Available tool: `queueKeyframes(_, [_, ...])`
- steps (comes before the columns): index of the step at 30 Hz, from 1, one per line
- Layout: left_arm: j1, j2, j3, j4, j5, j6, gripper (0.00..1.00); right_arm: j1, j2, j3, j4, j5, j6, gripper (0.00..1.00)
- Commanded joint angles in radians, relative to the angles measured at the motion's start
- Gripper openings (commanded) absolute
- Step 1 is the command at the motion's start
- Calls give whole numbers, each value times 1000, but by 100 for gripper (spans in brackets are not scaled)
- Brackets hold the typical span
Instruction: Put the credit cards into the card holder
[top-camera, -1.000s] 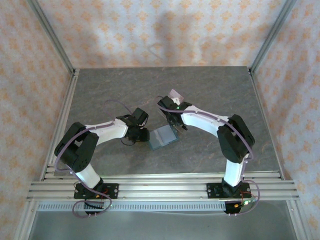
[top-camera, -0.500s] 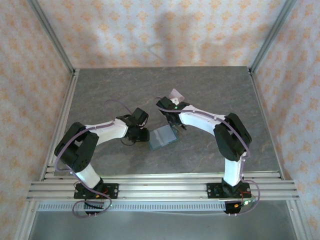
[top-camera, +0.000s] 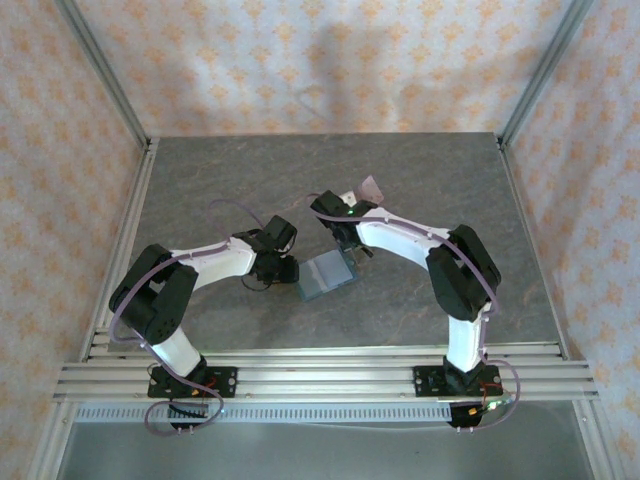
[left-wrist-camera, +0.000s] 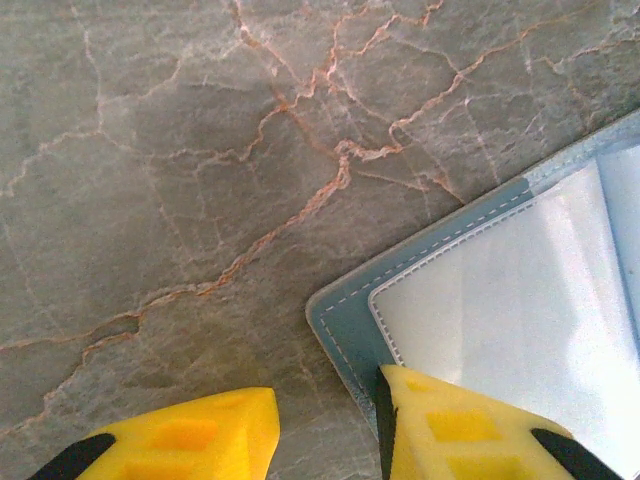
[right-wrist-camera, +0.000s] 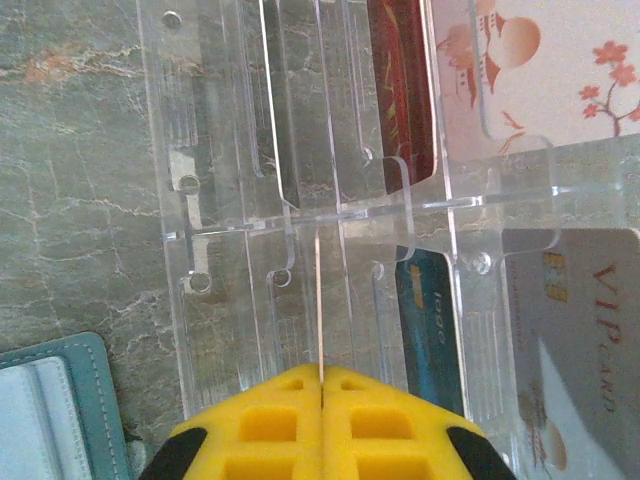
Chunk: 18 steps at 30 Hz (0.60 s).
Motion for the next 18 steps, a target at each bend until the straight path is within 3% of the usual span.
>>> queueKeyframes(1, [-24,85,-23,38,26,15,34,5,-16,45,-52,32,-17,0])
queueKeyframes(12, [-23,89,-20,32,22,15,34,64,-148,14,16,-61,-7,0])
queueKeyframes(18, [-25,98,-12,22,8,15,34,100,-274,-162,227,-259,48,0])
